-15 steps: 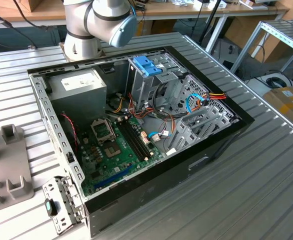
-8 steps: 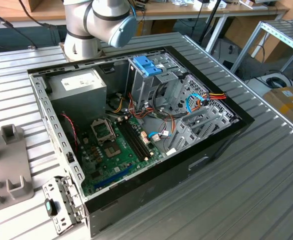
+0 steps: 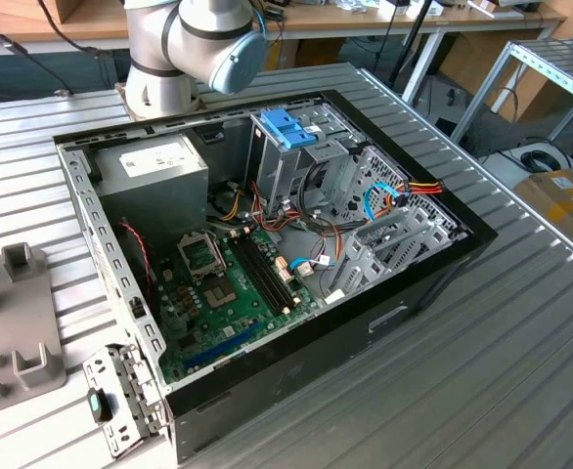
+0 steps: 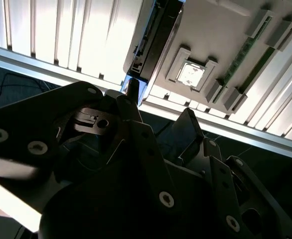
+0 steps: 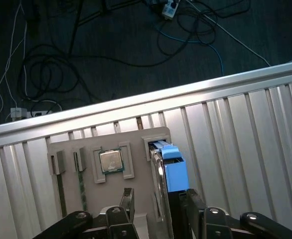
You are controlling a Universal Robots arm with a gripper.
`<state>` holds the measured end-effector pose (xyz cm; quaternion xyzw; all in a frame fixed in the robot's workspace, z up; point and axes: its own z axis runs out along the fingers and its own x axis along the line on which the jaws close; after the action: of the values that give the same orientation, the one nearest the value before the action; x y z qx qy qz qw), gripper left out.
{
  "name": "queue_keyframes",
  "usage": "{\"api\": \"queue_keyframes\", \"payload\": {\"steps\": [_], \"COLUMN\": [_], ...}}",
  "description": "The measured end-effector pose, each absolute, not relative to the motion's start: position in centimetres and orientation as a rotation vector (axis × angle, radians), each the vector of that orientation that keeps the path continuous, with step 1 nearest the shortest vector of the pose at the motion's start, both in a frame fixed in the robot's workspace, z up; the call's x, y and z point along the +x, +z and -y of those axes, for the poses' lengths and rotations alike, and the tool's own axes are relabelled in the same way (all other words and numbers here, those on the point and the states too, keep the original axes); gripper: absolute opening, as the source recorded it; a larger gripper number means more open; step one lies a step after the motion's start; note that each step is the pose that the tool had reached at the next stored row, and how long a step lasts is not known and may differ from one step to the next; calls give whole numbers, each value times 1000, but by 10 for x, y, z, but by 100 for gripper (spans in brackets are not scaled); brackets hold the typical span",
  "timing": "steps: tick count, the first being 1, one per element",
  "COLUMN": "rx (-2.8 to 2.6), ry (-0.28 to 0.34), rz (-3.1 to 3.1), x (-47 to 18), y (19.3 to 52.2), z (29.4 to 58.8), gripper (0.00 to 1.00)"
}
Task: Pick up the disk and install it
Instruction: 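Pick up the disk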
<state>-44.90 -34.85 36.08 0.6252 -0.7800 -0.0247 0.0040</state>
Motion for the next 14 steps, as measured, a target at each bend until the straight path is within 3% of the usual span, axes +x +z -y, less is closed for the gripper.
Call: {"api": "queue_keyframes", "payload": {"steps": [14], "rx": [1959], "ry": [-77], "rz": [2444], "x": [-449], "y": [357], "z": [325], "gripper": [54]}}
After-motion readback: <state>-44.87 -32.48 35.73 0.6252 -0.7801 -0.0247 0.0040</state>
